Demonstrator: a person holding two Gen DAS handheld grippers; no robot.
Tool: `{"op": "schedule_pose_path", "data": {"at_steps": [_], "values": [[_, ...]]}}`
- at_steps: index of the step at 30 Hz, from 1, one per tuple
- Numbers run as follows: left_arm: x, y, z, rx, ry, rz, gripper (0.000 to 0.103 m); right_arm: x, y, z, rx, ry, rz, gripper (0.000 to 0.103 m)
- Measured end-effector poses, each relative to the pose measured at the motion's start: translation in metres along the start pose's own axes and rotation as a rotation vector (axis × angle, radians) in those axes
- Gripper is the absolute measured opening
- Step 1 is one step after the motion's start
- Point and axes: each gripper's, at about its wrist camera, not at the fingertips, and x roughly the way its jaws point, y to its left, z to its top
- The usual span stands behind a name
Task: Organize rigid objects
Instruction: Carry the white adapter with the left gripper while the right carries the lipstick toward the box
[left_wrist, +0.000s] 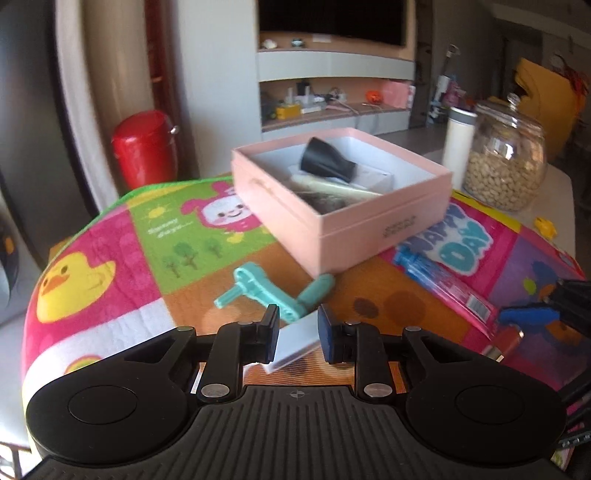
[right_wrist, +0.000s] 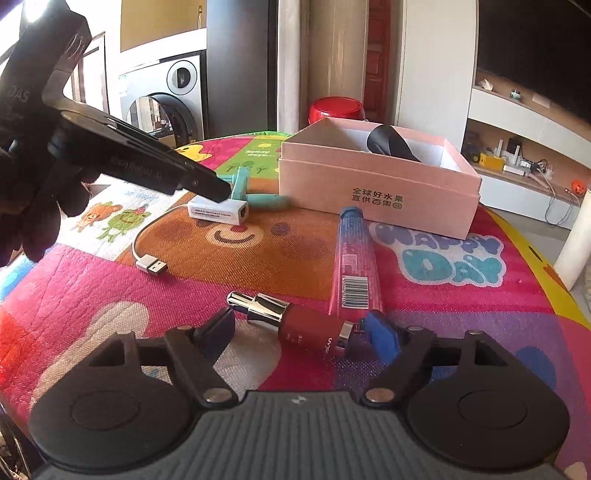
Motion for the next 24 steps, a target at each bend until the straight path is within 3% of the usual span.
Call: {"op": "schedule_pose_path", "data": {"at_steps": [3, 6, 13, 18, 21, 24], "values": [[0.01, 0.036, -0.008, -0.209, 0.03, -0.072, 0.024, 0.0, -0.001, -0.001, 0.002, -0.002, 0.001, 0.079], [0.002, 0.042, -0.015, -0.255, 0.037, -0.154, 0.025, 0.0, -0.001, -0.002, 0.003, -0.004, 0.002, 0.079], [-0.009, -0.006, -0.029, -0.067, 0.114, -0.163, 0.025, 0.002, -0.001, -0.001, 0.007, -0.005, -0.002, 0.081], [-0.023, -0.03, -0.022, 0.021, 0.003, -0.074, 0.025, 0.001, -0.001, -0.001, 0.007, -0.005, -0.002, 0.081], [-0.01, -0.038, -0.021, 0.083, 0.028, -0.015, 0.025, 0.001, -0.002, -0.001, 0.01, -0.004, -0.004, 0.081], [-0.005, -0.044, -0.021, 0.115, 0.002, 0.002, 0.025, 0.001, -0.002, 0.0, 0.032, 0.013, -0.016, 0.082]]}}
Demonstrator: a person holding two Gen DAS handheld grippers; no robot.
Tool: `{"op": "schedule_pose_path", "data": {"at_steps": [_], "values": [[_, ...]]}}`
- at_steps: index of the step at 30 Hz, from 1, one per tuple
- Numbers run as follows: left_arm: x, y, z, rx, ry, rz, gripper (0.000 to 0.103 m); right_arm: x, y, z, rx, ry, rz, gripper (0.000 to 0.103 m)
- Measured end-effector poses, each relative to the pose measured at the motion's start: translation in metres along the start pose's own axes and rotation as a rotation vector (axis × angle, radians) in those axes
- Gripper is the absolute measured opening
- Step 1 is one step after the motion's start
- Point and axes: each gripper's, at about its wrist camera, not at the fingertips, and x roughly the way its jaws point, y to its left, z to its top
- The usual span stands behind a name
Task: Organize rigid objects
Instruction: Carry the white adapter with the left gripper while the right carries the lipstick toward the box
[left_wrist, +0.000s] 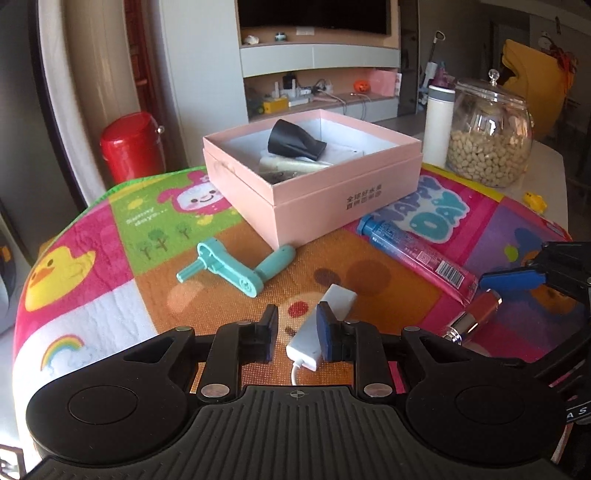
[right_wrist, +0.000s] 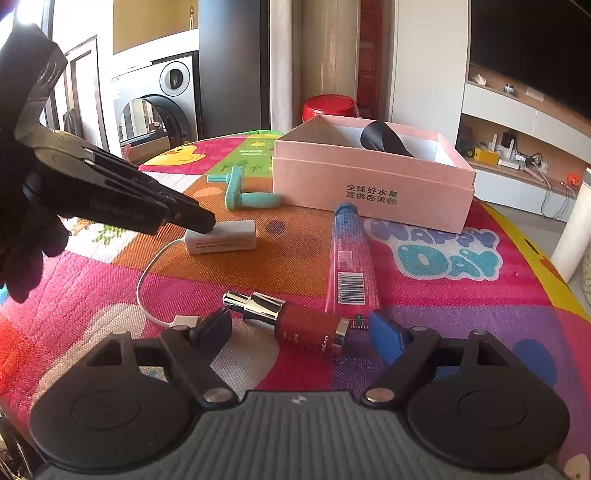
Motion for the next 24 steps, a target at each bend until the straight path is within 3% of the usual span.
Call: {"op": "schedule_pose_path", "data": {"at_steps": [5, 15, 24], "values": [[0.007, -0.004, 0.005, 0.003, -0.004, -0.006, 0.025, -0.002, 0.006, 0.006, 0.055, 0.048, -0.001, 0.081], [-0.001, -0.019, -0.004, 0.12, 0.017, -0.034, 0.028, 0.005, 0.013, 0.007, 0.057, 0.027, -0.05, 0.08], [0.018, -0.005, 0.003, 0.043, 0.045, -0.041, 0.036, 0.004, 0.014, 0.004, 0.054, 0.014, -0.048, 0.08]]}}
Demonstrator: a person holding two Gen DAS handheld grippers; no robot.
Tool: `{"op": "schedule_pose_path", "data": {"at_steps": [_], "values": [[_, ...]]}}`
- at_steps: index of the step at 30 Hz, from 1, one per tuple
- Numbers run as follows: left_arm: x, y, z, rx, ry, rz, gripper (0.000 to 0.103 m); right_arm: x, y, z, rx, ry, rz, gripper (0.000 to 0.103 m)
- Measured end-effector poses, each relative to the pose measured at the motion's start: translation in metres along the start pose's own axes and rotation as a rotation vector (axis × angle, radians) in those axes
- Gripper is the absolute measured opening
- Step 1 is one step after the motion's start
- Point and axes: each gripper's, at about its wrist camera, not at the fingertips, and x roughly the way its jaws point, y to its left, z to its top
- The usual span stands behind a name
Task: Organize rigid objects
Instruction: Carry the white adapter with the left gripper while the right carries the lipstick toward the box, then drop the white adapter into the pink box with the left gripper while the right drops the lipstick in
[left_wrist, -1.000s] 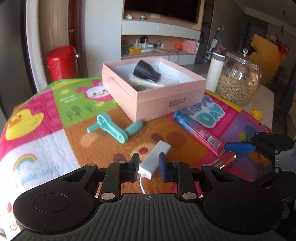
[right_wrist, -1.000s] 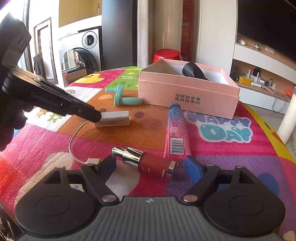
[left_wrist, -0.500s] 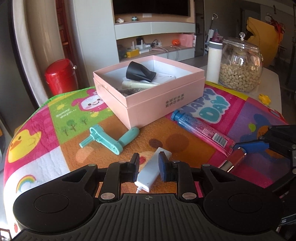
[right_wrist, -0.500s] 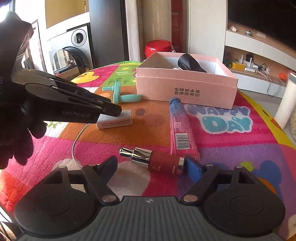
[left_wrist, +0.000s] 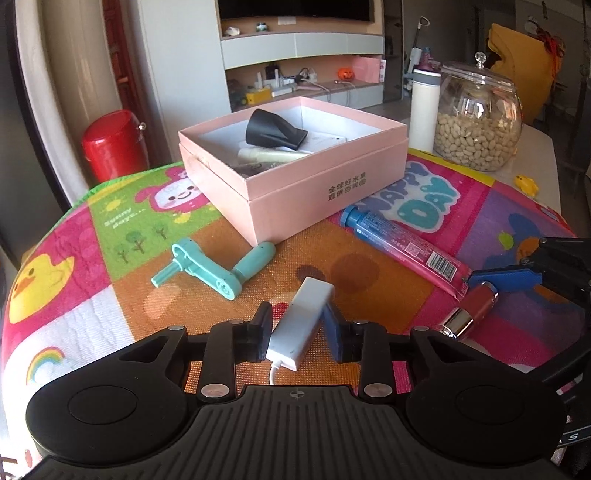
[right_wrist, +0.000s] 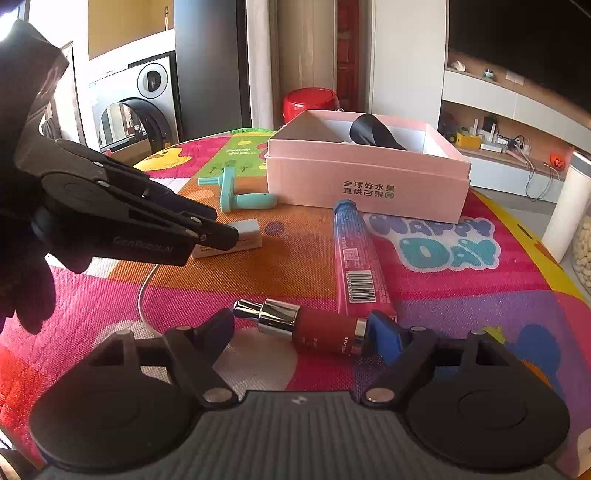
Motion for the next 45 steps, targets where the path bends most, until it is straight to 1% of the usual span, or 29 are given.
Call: {"op": "schedule_pose_path", "data": {"at_steps": [2, 4, 5, 6, 8, 12, 13, 16, 19, 21, 23, 25, 27, 28, 29, 30, 31, 32, 34, 35, 36, 38, 40, 42, 44, 45], "values": [[0.005, 0.001, -0.001, -0.014, 0.015, 0.0, 0.039, 0.0, 0.0, 0.0, 0.0, -0.001, -0.001, 0.08], [0.006, 0.006, -0.004, -0.084, 0.016, -0.008, 0.04, -0.001, 0.0, 0.0, -0.004, -0.005, -0.009, 0.076], [0.006, 0.008, -0.005, -0.112, 0.012, -0.011, 0.039, -0.002, -0.001, 0.0, -0.008, -0.008, -0.012, 0.066], [0.005, 0.007, -0.007, -0.115, 0.009, -0.007, 0.039, -0.003, -0.001, 0.0, -0.019, -0.02, -0.016, 0.06], [0.003, 0.0, -0.008, -0.081, 0.003, 0.021, 0.038, -0.003, -0.003, 0.001, -0.026, -0.013, -0.008, 0.06], [-0.005, -0.015, -0.017, -0.007, -0.043, 0.041, 0.027, -0.008, -0.009, -0.001, -0.039, -0.022, -0.01, 0.06], [-0.007, -0.017, -0.019, -0.003, -0.054, 0.034, 0.025, -0.01, -0.011, -0.001, -0.046, -0.03, -0.014, 0.06], [-0.02, -0.024, -0.025, -0.019, -0.115, -0.01, 0.024, -0.02, -0.021, -0.002, -0.07, -0.057, -0.014, 0.06], [-0.037, -0.03, -0.019, -0.027, -0.188, -0.001, 0.024, -0.036, -0.032, 0.002, -0.09, -0.111, -0.011, 0.06], [-0.049, -0.026, -0.003, -0.057, -0.231, -0.017, 0.024, -0.048, -0.037, 0.012, -0.103, -0.167, -0.022, 0.06], [-0.066, -0.018, 0.026, -0.059, -0.306, -0.011, 0.024, -0.061, -0.042, 0.031, -0.129, -0.24, -0.034, 0.06], [-0.082, -0.007, 0.062, -0.055, -0.391, 0.006, 0.024, -0.072, -0.048, 0.057, -0.153, -0.326, -0.049, 0.06], [-0.095, 0.007, 0.105, -0.089, -0.481, 0.017, 0.024, -0.08, -0.058, 0.095, -0.158, -0.414, -0.06, 0.06], [-0.098, 0.015, 0.127, -0.112, -0.513, 0.015, 0.025, -0.08, -0.063, 0.113, -0.157, -0.454, -0.066, 0.06], [-0.098, 0.022, 0.15, -0.139, -0.52, 0.014, 0.025, -0.079, -0.067, 0.129, -0.156, -0.49, -0.077, 0.06], [-0.094, 0.029, 0.172, -0.174, -0.497, 0.02, 0.026, -0.074, -0.071, 0.148, -0.156, -0.52, -0.093, 0.061], [-0.088, 0.034, 0.189, -0.214, -0.462, 0.037, 0.026, -0.069, -0.076, 0.162, -0.154, -0.531, -0.094, 0.061], [-0.083, 0.038, 0.201, -0.242, -0.442, 0.05, 0.025, -0.062, -0.082, 0.176, -0.15, -0.525, -0.078, 0.061], [-0.074, 0.043, 0.205, -0.252, -0.439, 0.044, 0.025, -0.05, -0.095, 0.191, -0.103, -0.48, -0.062, 0.062], [-0.069, 0.044, 0.2, -0.26, -0.442, 0.036, 0.025, -0.047, -0.102, 0.189, -0.06, -0.471, -0.06, 0.063], [-0.064, 0.047, 0.191, -0.278, -0.439, 0.031, 0.025, -0.044, -0.108, 0.183, -0.016, -0.467, -0.055, 0.069], [-0.05, 0.052, 0.171, -0.315, -0.398, 0.036, 0.025, -0.034, -0.118, 0.159, 0.047, -0.433, -0.036, 0.073], [-0.033, 0.058, 0.144, -0.345, -0.309, 0.08, 0.025, -0.02, -0.118, 0.133, 0.046, -0.365, -0.052, 0.073], [-0.017, 0.065, 0.119, -0.381, -0.244, 0.117, 0.025, -0.008, -0.114, 0.109, 0.025, -0.31, -0.093, 0.073], [-0.002, 0.074, 0.096, -0.443, -0.191, 0.122, 0.025, 0.0, -0.108, 0.09, 0.012, -0.281, -0.114, 0.073], [0.007, 0.083, 0.083, -0.485, -0.162, 0.12, 0.025, 0.003, -0.105, 0.084, 0.015, -0.263, -0.111, 0.073]]}}
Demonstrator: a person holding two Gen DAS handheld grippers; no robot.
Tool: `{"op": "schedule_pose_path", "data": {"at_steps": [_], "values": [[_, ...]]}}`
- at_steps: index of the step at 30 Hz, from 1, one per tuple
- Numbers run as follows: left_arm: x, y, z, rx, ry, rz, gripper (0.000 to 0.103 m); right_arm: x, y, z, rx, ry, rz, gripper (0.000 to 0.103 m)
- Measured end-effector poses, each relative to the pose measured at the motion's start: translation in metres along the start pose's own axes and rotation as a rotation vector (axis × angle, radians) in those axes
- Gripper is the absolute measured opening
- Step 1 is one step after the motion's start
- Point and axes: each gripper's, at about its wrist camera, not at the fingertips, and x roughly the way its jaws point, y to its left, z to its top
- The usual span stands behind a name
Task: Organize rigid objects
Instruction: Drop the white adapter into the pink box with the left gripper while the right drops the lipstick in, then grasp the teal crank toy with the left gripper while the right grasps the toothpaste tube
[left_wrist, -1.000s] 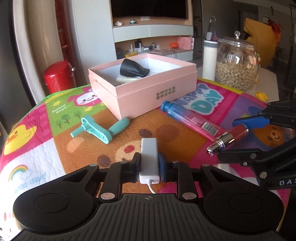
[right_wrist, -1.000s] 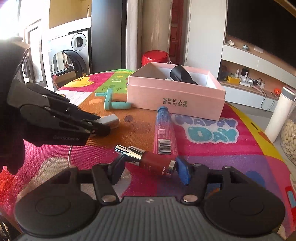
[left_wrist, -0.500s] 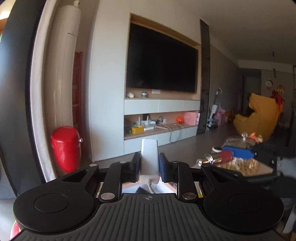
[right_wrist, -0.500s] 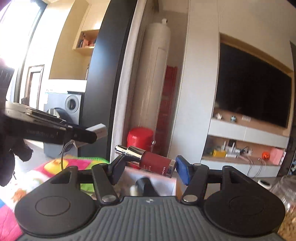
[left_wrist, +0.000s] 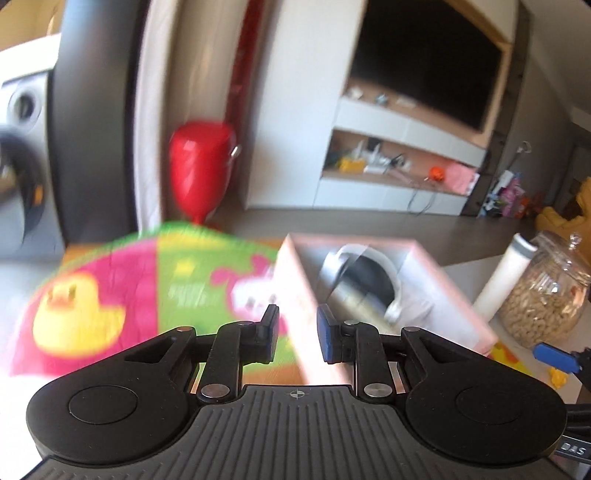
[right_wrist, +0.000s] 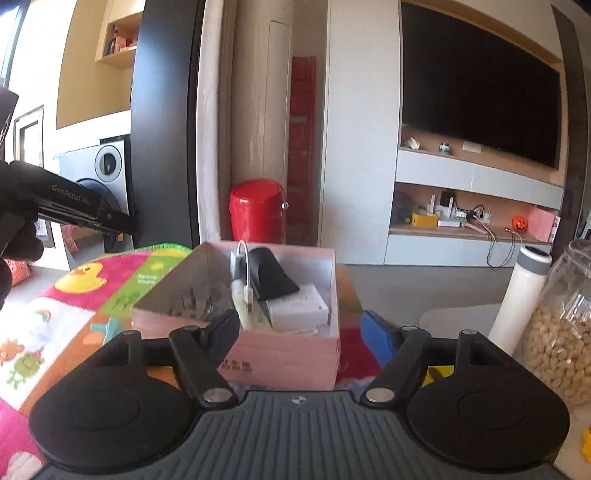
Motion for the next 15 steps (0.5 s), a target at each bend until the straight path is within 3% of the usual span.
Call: {"op": "schedule_pose_path", "data": {"at_steps": [5, 9, 11, 15], "values": [[0.024, 0.047, -0.032, -0.108, 0.107, -0.004, 0.025, 0.003, 0.014, -0.021, 0.041, 0.115, 0.108, 0.073], [0.027, 0.065, -0.035, -0.192, 0.088, -0.069, 0.025, 0.005, 0.031, -0.032, 0.028, 0.147, 0.124, 0.073], [0.029, 0.062, -0.031, -0.186, 0.081, -0.059, 0.025, 0.009, 0.036, -0.037, 0.023, 0.165, 0.122, 0.073], [0.039, 0.05, -0.03, -0.128, 0.143, -0.033, 0.025, 0.015, 0.041, -0.046, 0.028, 0.208, 0.115, 0.073]]}}
